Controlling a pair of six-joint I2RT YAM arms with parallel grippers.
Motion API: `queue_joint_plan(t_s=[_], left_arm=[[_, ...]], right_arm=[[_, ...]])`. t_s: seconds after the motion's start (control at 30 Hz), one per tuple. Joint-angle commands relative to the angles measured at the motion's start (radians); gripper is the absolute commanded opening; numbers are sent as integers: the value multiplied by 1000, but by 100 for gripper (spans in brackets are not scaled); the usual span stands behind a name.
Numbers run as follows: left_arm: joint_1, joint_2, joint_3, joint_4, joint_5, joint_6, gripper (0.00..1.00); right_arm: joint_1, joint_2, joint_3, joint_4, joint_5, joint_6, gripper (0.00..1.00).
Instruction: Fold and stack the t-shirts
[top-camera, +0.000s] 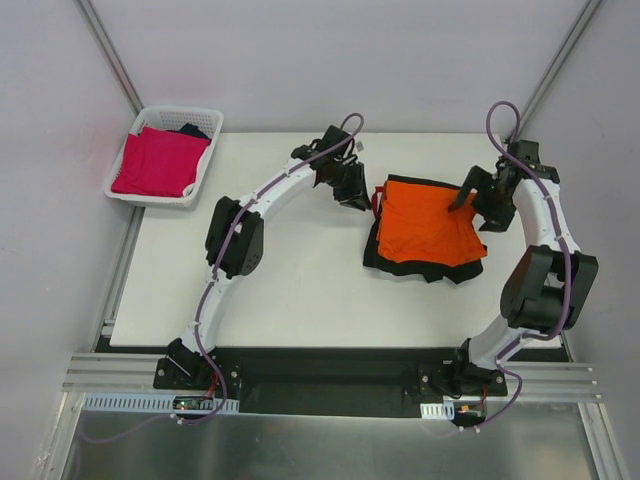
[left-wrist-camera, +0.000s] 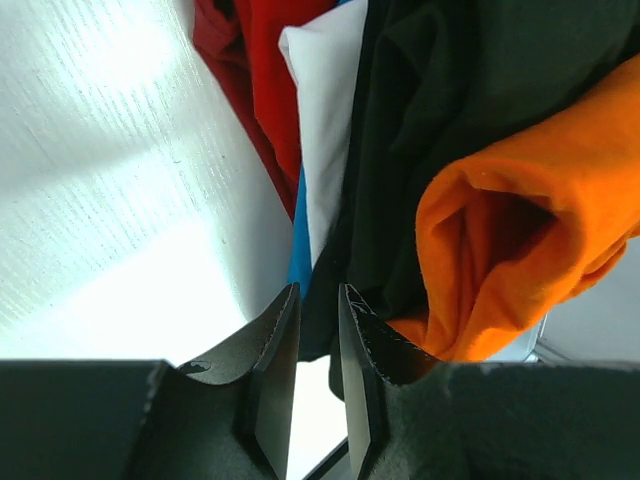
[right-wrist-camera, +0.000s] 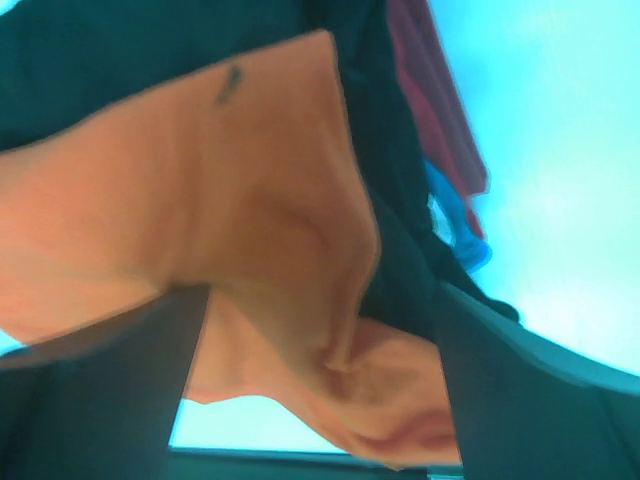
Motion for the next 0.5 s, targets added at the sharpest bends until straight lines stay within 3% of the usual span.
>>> queue_joint_plan(t_s=[0.0, 0.33, 0.4, 0.47], left_arm=[[-6, -16, 36, -16, 35, 13, 22], [-5, -120, -10, -16, 8, 3, 22], [-6, -152, -33, -16, 5, 7, 22], [-6, -172, -62, -16, 0, 8, 22]], right_arm=[[-9, -79, -12, 60, 70, 23, 96], [13, -194, 91, 50, 12, 58, 97], [17, -190, 94, 56, -32, 61, 88], [32, -181, 80, 59, -85, 64, 53]])
